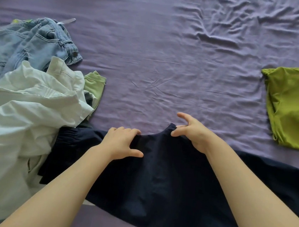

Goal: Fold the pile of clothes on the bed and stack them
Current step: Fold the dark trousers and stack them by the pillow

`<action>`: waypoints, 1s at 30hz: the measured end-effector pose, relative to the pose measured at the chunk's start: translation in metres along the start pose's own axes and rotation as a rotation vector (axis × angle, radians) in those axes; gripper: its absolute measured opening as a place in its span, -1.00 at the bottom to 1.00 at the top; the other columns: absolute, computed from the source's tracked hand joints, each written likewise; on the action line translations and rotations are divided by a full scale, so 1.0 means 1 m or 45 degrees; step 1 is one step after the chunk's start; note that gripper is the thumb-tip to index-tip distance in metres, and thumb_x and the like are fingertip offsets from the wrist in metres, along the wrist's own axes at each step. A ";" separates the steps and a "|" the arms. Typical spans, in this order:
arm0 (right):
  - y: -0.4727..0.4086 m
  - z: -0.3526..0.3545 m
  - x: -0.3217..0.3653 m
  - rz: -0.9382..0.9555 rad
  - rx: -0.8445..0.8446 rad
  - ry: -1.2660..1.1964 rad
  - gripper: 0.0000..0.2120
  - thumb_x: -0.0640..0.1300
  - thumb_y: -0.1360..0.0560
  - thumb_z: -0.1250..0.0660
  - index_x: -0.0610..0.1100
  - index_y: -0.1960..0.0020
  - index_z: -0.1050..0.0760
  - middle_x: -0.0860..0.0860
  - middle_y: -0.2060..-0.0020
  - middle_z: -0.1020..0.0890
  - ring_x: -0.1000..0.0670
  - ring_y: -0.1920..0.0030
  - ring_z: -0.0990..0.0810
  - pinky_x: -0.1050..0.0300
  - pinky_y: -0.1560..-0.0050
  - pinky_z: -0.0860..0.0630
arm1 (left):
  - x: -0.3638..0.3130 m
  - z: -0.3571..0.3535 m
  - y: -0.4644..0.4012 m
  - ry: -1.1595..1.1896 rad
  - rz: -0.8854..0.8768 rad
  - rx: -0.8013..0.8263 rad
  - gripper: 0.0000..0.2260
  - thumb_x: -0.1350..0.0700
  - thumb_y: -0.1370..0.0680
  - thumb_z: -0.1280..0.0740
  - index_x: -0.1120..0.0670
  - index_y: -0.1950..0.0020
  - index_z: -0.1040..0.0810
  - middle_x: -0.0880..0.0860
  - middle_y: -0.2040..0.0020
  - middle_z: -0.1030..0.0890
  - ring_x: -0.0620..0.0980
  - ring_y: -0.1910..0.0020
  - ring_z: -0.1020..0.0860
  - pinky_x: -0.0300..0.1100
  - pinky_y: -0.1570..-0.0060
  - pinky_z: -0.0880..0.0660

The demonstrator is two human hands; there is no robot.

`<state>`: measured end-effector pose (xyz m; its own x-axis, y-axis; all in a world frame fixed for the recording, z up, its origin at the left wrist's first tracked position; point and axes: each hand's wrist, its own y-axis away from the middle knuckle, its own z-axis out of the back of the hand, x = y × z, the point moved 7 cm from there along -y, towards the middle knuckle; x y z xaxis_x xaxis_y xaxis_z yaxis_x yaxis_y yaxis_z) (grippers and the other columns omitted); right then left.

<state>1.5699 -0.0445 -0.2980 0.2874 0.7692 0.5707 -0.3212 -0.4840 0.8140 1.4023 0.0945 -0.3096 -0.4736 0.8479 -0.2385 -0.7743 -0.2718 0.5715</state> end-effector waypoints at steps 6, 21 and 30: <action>-0.010 -0.010 0.015 0.081 -0.034 0.638 -0.40 0.06 -0.61 -0.18 -0.03 -0.55 -0.04 -0.03 -0.53 -0.16 -0.08 -0.48 -0.21 0.01 -0.40 -0.21 | 0.010 0.001 0.000 -0.018 0.028 -0.005 -0.39 -0.41 -0.41 -0.24 -0.04 -0.29 -0.39 -0.07 -0.20 -0.56 0.00 -0.18 -0.50 -0.04 -0.14 -0.32; -0.024 -0.002 0.009 -0.020 -0.031 0.270 -0.54 -0.18 -0.43 -0.47 0.06 -0.25 -0.41 -0.07 -0.33 -0.40 -0.05 -0.19 -0.38 0.07 -0.17 -0.34 | 0.056 0.028 0.034 -0.450 -0.011 -0.493 -0.31 -0.46 -0.43 0.07 0.11 0.22 -0.52 0.05 0.43 -0.53 0.09 0.51 -0.50 -0.16 0.38 -0.31; -0.030 0.008 0.010 -0.015 -0.076 0.198 -0.56 -0.11 -0.36 -0.54 0.06 -0.14 -0.44 -0.03 -0.16 -0.44 -0.02 -0.19 -0.41 0.09 -0.14 -0.33 | 0.063 0.041 0.044 -0.470 -0.085 -0.498 -0.06 -0.55 -0.36 0.22 0.04 -0.47 -0.34 -0.02 0.29 -0.56 -0.01 0.48 -0.49 -0.23 0.49 -0.18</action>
<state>1.5891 -0.0258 -0.3158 0.1498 0.8322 0.5339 -0.3730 -0.4525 0.8100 1.3556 0.1545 -0.2675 -0.2938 0.9535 0.0677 -0.9294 -0.3014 0.2130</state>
